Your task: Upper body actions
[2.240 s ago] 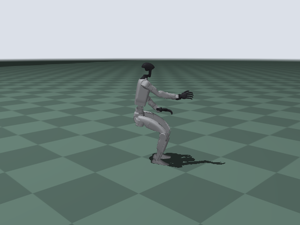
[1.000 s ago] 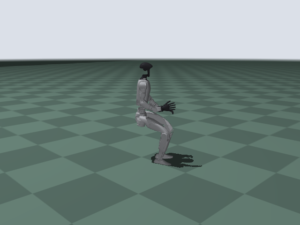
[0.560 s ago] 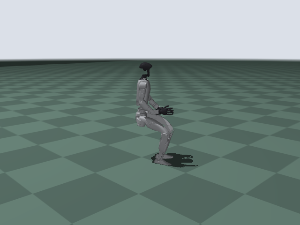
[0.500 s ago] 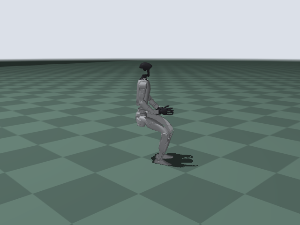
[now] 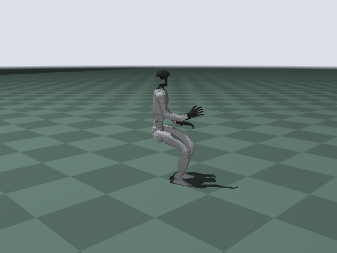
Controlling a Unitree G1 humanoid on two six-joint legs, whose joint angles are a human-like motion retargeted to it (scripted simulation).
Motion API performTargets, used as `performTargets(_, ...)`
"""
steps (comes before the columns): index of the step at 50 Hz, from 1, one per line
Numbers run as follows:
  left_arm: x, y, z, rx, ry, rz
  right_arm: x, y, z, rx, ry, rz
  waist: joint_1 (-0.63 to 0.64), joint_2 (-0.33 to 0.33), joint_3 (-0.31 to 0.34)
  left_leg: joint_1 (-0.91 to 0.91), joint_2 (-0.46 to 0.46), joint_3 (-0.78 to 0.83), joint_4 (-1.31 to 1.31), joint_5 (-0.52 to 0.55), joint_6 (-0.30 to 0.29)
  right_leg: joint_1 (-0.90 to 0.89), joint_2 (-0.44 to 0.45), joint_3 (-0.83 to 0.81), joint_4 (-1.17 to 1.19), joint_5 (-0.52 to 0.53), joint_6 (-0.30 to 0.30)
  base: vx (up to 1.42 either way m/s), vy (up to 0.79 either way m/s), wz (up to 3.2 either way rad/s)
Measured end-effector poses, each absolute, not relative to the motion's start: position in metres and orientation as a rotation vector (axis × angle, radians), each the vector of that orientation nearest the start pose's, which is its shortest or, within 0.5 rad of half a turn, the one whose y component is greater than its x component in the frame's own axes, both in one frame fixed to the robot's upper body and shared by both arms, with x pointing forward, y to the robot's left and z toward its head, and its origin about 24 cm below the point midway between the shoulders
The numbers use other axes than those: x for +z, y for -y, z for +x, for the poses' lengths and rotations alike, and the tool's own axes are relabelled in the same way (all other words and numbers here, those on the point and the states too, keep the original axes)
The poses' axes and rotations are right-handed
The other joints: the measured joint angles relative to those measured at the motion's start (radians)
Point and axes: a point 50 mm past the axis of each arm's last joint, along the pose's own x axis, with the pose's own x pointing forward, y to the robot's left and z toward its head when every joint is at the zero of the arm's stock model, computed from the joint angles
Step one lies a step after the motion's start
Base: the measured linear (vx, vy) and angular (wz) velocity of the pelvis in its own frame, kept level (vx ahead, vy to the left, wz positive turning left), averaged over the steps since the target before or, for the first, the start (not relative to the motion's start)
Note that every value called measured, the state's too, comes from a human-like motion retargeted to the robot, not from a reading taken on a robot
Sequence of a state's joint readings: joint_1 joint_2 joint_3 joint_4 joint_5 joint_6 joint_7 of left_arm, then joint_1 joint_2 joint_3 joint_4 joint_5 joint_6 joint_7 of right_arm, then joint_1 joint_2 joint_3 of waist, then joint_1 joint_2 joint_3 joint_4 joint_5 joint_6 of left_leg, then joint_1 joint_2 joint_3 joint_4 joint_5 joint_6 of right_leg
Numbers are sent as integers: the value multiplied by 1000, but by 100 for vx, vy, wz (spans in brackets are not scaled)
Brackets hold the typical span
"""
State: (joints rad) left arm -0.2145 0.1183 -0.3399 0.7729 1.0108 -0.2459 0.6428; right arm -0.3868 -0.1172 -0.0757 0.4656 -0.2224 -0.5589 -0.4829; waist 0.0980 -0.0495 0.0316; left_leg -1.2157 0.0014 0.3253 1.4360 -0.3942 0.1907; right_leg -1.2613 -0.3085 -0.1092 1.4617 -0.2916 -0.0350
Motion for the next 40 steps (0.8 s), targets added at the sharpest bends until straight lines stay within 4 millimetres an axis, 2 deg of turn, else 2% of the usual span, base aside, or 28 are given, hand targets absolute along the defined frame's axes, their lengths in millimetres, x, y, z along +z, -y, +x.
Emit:
performTargets(5, -44, -103, 252, -174, 214, 1141, 139, 178, 333, -395, 613, -161, 11, -5, 5, 2, -9, 1, -3, 1, 1, 2, -10, 0, 3, -4, 0, 0, 0, 0)
performTargets(10, -42, -101, 255, -181, 228, 1142, 176, 171, 355, -383, 659, -147, 16, -8, 14, 4, -18, 3, -7, 2, 2, 5, -18, 1, 5, -7, 1, 0, 0, 0)
performTargets(17, -38, -99, 260, -188, 249, 1148, 208, 155, 381, -347, 652, -122, 25, -19, 31, 4, -28, 3, -9, 5, 3, 5, -27, 2, 7, -10, 2, 0, 0, 0)
performTargets(25, -29, -90, 269, -208, 306, 1159, 228, 152, 398, -413, 637, -214, 50, -31, 65, 2, -46, 2, -15, 14, 6, 4, -43, 6, 11, -15, 7, -1, 0, 1)
performTargets(40, -14, -73, 283, -254, 404, 1163, 230, 154, 414, -538, 496, -334, 98, -26, 105, -12, -80, 4, -28, 25, 13, -6, -77, 6, 17, -24, 15, 0, 0, 0)
